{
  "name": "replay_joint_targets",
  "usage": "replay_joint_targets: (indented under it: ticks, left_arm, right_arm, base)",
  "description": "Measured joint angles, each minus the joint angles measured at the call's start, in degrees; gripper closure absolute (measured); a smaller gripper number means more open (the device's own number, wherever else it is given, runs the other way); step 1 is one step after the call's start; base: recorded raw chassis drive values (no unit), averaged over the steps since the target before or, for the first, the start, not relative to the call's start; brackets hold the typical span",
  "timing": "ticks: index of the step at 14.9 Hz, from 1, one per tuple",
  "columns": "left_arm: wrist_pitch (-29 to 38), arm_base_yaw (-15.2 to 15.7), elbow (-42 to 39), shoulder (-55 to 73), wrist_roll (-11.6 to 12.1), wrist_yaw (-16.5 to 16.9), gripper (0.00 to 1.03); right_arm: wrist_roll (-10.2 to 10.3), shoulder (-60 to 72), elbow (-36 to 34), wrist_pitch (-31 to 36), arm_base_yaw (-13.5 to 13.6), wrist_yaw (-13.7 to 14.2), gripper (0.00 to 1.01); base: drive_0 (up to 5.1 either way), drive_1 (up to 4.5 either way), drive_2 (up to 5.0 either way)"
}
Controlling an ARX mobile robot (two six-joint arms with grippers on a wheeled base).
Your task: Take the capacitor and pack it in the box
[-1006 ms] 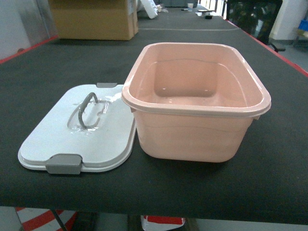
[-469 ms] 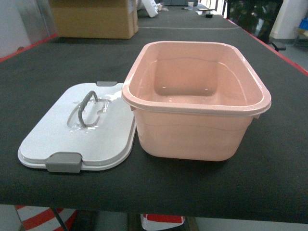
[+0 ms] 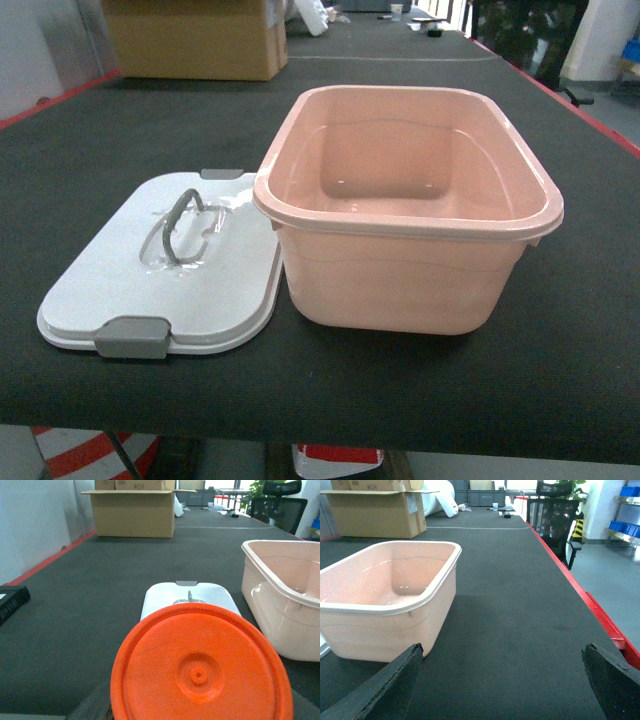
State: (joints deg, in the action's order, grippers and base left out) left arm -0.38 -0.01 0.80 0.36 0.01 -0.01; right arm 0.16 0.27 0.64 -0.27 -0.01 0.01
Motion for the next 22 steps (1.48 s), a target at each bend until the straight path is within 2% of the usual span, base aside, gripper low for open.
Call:
replay_joint_targets:
  ticks: [5, 6, 7, 8, 9, 10, 12, 13, 15, 16, 18, 20, 22]
  left_arm:
    - [0.0, 0.0, 0.0, 0.0, 0.0, 0.0, 0.59]
    - [-0.4, -2.7, 0.3, 1.9, 0.2, -7.7, 0.59]
    - [5.4, -9.7, 1.7, 11.1, 0.3, -22.8, 0.59]
    - [13.9, -11.2, 3.2, 20.6, 1.0, -31.8, 0.59]
    - [23.2, -10.2, 5.0, 29.8, 1.7, -36.8, 0.59]
    - [34.0, -10.6, 9.1, 41.4, 2.6, -34.9, 0.59]
    - [47.8, -11.5, 20.3, 62.2, 4.0, -29.0, 0.59]
    - [48.6, -12.5, 25.1, 69.1, 4.2, -27.0, 0.59]
    - [46.0, -17.4, 37.5, 81.5, 4.0, -22.1, 0.59]
    - [44.6, -20.0, 42.7, 84.9, 3.5, -20.7, 0.59]
    - [41.6, -27.3, 55.5, 92.4, 3.0, -17.4, 0.59]
    - [37.3, -32.8, 66.2, 102.0, 1.1, -15.9, 0.59]
    - [35.5, -35.5, 71.6, 108.4, 0.3, -15.8, 0.59]
  right_arm:
    - [0.0, 0.0, 0.0, 0.0, 0.0, 0.0, 0.03]
    - [0.0, 0.0, 0.0, 0.0, 0.0, 0.0, 0.03]
    - [0.0, 0.0, 0.0, 0.0, 0.0, 0.0, 0.03]
    - [0.0, 0.0, 0.0, 0.0, 0.0, 0.0, 0.03]
    - [0.0, 0.0, 0.0, -0.1, 0.0, 0.0, 0.03]
    - [0.0, 0.0, 0.0, 0.0, 0.0, 0.0, 0.03]
    - [0.0, 0.0, 0.0, 0.0, 0.0, 0.0, 0.03]
    - [0.0, 0.0, 0.0, 0.0, 0.0, 0.0, 0.03]
    - [0.0, 0.0, 0.0, 0.0, 0.0, 0.0, 0.03]
    - [0.0, 0.0, 0.0, 0.0, 0.0, 0.0, 0.03]
    - [0.0, 0.0, 0.0, 0.0, 0.0, 0.0, 0.03]
    - [0.0, 0.0, 0.0, 0.0, 0.0, 0.0, 0.03]
    - [0.0, 0.0, 0.0, 0.0, 0.0, 0.0, 0.03]
  base:
    - [0.0, 0.0, 0.0]
    - [0.0, 0.0, 0.0]
    - [0.0, 0.0, 0.0]
    - [0.0, 0.0, 0.0]
    - [0.0, 0.0, 0.0]
    - [0.0, 0.0, 0.0]
    - [0.0, 0.0, 0.0]
    - [0.0, 0.0, 0.0]
    - [0.0, 0.0, 0.0]
    - [0.0, 0.0, 0.0]
    - [0.0, 0.0, 0.0]
    - [0.0, 0.0, 0.0]
    - [0.0, 0.0, 0.0]
